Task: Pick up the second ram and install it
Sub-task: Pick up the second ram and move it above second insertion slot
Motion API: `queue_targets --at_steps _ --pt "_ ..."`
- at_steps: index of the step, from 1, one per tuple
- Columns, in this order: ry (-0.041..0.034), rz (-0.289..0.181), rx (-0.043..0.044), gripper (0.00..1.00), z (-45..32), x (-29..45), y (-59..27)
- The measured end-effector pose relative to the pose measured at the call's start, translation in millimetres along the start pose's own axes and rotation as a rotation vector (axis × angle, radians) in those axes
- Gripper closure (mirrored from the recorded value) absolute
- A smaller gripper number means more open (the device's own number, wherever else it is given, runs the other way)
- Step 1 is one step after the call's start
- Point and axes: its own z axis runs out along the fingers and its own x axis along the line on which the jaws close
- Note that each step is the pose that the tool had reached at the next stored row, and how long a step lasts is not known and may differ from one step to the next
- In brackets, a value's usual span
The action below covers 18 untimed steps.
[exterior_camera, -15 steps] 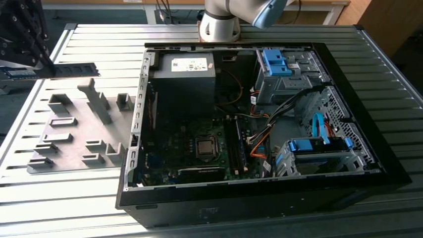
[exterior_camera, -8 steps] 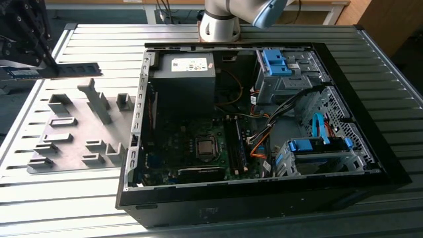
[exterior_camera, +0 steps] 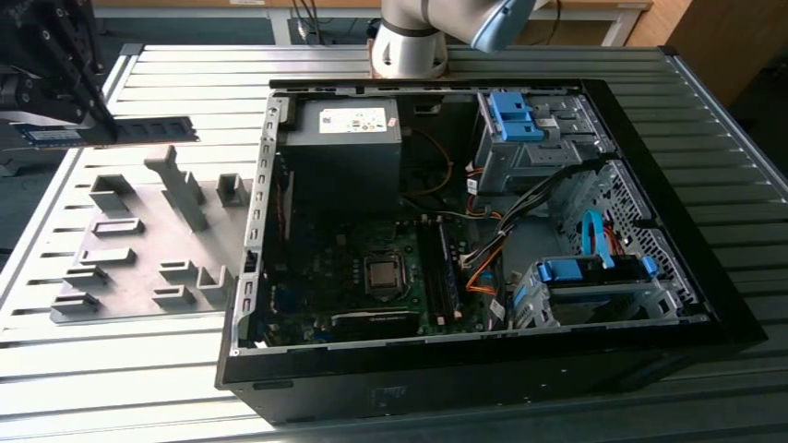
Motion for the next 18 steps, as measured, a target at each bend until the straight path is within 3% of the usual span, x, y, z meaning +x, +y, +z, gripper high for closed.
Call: queue_targets --at_steps 18 --pt "0.0000 0.000 -0.0001 0.86 -0.4 0.2 -12.5"
